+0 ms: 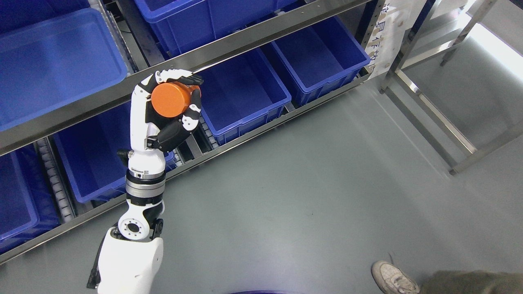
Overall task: Grab orange capacitor from left shelf to right desk
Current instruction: 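Hold the capacitor in the left hand while turning toward the steel table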
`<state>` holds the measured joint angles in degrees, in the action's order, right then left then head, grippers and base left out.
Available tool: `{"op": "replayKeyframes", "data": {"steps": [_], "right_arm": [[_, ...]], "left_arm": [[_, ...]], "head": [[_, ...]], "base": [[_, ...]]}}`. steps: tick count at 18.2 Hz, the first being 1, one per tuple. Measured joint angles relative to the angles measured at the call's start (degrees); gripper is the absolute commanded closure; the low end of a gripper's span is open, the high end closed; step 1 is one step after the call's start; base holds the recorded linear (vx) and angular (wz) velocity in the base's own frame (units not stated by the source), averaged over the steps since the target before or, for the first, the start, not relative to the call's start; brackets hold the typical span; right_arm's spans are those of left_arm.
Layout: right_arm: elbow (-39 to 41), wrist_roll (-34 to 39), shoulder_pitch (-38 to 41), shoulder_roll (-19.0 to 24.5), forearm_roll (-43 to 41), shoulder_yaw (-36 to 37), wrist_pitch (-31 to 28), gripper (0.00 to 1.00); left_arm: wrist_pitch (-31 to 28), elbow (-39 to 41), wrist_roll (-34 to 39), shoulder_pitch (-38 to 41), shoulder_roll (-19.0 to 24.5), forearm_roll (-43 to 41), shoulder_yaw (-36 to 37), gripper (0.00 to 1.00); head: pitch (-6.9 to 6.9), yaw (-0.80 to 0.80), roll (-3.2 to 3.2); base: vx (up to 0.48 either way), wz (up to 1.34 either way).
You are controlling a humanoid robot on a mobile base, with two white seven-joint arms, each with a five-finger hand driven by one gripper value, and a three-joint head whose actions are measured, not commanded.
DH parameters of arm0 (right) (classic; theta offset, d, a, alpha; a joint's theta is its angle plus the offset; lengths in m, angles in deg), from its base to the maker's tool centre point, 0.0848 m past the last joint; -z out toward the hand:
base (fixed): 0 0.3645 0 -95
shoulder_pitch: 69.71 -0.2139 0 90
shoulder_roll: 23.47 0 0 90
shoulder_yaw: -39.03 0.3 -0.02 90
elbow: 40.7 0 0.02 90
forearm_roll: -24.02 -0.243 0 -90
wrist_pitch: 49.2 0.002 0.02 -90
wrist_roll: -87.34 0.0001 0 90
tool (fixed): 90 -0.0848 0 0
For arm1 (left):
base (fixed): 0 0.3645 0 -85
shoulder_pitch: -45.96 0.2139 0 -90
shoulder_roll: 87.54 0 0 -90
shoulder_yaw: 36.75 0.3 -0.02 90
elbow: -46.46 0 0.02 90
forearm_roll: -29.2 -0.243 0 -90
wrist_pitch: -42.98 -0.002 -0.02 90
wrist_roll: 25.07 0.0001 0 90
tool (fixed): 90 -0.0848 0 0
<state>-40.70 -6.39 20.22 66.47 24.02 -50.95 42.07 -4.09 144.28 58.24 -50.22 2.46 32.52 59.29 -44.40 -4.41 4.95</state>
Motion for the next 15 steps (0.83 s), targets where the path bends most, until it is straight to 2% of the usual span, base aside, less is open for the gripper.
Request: {"op": "replayKeyframes", "data": {"steps": [6, 15], "right_arm": [[0.0, 0.0, 0.0, 0.0, 0.0, 0.0, 0.0, 0.00], [0.0, 0.0, 0.1, 0.1, 0.0, 0.0, -0.1, 0.00]], "left_arm": [[-0.9, 0.1, 0.0, -0.9, 0.0, 0.0, 1.9, 0.98], [-2.5, 0.1, 0.0, -1.4, 0.0, 0.0, 5.9, 0.98]], "head": [[0.00, 0.00, 0.00], [0.00, 0.00, 0.00]], "base": [[0.033, -0.11], [0.071, -0.35]]}}
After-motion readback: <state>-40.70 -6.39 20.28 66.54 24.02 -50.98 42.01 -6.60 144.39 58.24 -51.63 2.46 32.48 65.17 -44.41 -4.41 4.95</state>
